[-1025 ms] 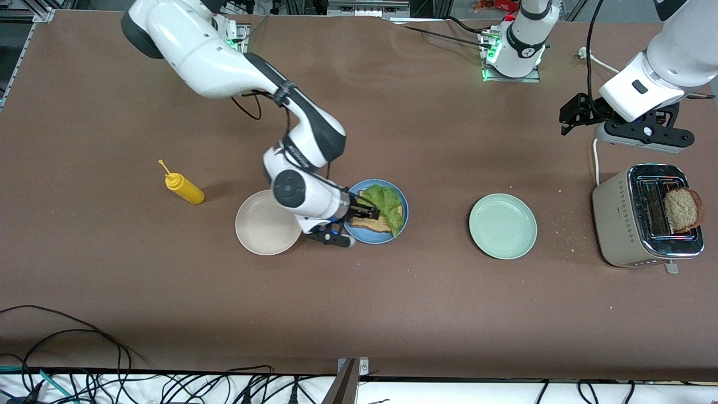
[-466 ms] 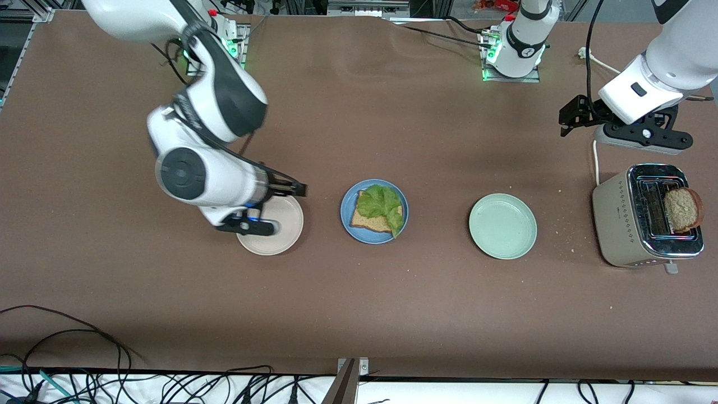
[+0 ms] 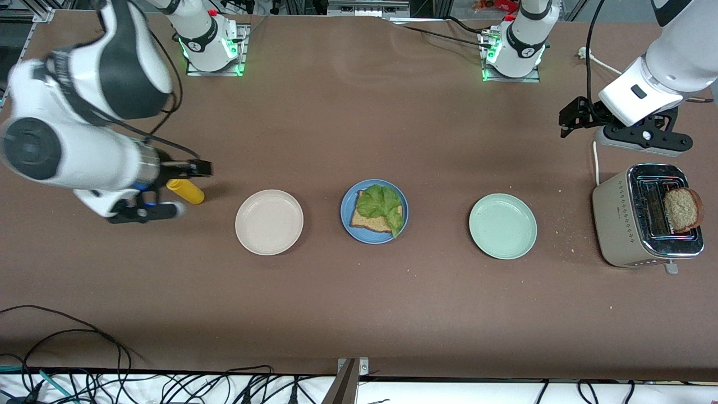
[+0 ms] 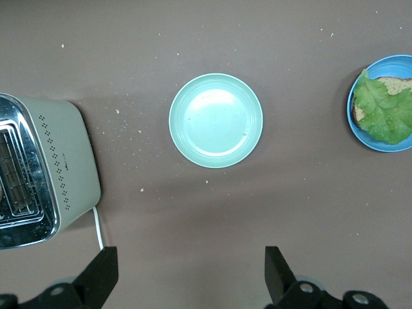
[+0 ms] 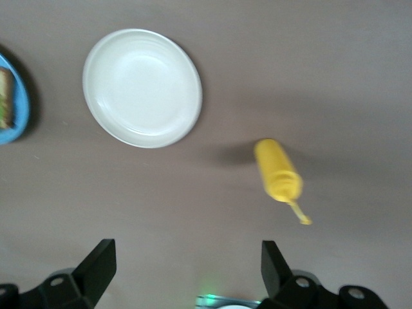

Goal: Make sandwich in blue plate with both arms
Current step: 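Release the lettuce and draw the right gripper back beside the mustard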

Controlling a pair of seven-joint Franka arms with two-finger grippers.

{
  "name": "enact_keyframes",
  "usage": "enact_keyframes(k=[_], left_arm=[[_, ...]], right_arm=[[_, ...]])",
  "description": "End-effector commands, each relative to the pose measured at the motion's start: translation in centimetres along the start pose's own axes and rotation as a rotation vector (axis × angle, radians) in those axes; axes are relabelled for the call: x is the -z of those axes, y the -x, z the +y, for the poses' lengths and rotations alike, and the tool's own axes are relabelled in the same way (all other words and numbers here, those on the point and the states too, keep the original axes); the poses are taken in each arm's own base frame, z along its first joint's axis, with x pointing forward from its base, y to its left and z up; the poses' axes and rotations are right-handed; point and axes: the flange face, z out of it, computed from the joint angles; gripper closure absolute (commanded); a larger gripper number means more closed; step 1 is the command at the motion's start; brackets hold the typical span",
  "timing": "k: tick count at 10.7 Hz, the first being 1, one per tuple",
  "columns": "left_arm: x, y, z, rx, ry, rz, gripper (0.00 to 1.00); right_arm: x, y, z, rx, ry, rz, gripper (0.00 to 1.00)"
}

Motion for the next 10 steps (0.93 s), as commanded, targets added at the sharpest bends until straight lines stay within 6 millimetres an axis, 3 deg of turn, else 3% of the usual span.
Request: enact_keyframes(k=[1, 3, 5, 8, 10], left_arm=[[0.8, -0.3, -0.1, -0.003, 0.023, 0.015, 0.00], [0.4, -0.5, -0.2, 0.000, 0.024, 0.007, 0.00], [0.4, -0.6, -0.2, -0.001, 0.024, 0.007, 0.00], [0.3, -0.5, -0.3, 0.002, 0.025, 0.003, 0.00], [0.3, -0.5, -0.3, 0.002, 0.025, 0.004, 0.00]], right_arm=[[1.1, 4.1, 9.4, 0.170, -0.005, 0.005, 0.00], [0.7, 4.8, 15.0, 0.321, -0.041, 0.023, 0.00], [-2.0, 5.2, 20.7, 0.441, -0.186, 0.108, 0.00], [-5.8, 5.6, 24.7, 0.670, -0.323, 0.262, 0.00], [-10.2, 5.7, 26.4, 0.797, -0.459, 0.379, 0.00]])
